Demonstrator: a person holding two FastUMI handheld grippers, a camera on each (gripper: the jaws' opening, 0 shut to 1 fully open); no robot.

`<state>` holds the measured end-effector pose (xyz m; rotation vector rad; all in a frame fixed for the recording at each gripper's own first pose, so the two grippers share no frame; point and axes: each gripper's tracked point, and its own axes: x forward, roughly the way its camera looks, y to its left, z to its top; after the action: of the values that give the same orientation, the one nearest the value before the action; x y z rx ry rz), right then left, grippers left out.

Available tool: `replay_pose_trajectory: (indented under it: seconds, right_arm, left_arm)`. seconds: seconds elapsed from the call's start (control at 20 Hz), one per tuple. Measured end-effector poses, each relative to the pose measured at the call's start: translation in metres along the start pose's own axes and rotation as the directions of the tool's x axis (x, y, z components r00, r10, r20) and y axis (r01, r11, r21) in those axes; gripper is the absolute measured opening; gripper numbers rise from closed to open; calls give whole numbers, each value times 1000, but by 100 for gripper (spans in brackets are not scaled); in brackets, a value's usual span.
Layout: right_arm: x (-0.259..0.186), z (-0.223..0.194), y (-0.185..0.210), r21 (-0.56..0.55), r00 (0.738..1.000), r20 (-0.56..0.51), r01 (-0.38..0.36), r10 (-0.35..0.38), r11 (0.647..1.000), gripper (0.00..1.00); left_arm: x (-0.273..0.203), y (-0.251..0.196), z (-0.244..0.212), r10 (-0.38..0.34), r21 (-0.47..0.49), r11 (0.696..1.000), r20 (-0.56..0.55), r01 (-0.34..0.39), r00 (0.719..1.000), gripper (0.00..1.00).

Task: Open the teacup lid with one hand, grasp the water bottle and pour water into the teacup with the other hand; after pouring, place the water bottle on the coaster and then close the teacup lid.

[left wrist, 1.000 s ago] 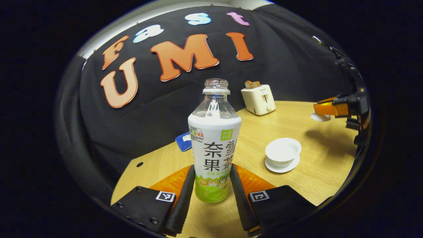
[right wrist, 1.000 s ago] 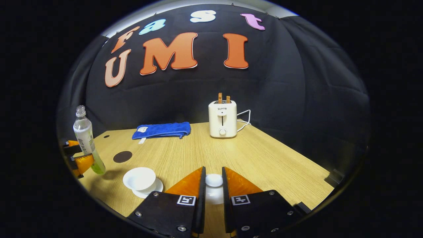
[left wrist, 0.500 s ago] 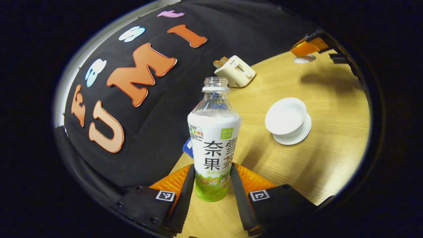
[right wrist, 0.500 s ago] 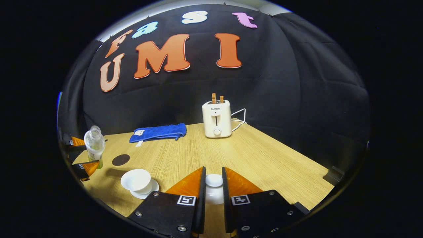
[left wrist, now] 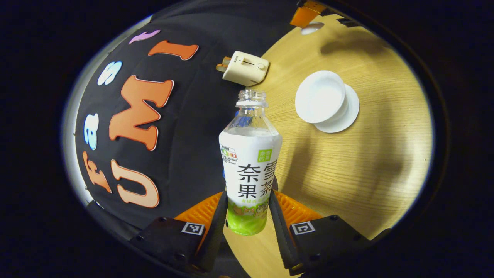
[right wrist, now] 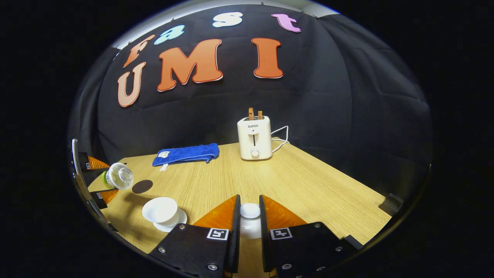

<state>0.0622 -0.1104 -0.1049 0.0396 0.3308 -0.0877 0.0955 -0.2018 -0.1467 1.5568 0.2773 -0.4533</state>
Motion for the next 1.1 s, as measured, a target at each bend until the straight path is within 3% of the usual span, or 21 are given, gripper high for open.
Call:
replay_pose_trajectory:
  seconds: [0.05, 0.2, 0.25, 0.45, 1.0, 1.05, 1.1]
  right_arm:
    - [0, 0, 0, -1, 1000, -1, 0, 0, 1000, 24]
    - [1, -1, -1, 0, 1000, -6, 0, 0, 1000, 24]
    - [0, -1, -1, 1, 1000, -6, 0, 0, 1000, 25]
    - [0, 0, -2, 3, 1000, -2, 0, 0, 1000, 24]
    - [0, -3, 0, -6, 1000, -16, -7, 6, 1000, 24]
    - [1, -4, -1, -7, 1000, -18, -6, 5, 1000, 20]
    - [1, -4, 0, -7, 1000, -20, -6, 6, 1000, 24]
  left_arm:
    - [-1, 1, 2, -1, 35, 999, -3, 1, 1000, 65]
    - [0, 8, 9, 29, 140, 990, 3, -29, 1000, 69]
    - [2, 13, 10, 38, 163, 986, 4, -38, 999, 66]
    - [3, 11, 12, 8, 240, 971, -22, -3, 1000, 67]
    - [5, 18, 12, 37, 462, 887, -50, -9, 998, 67]
    - [5, 19, 13, 35, 480, 877, -53, -6, 998, 66]
    - [5, 19, 14, 35, 496, 868, -55, -3, 998, 66]
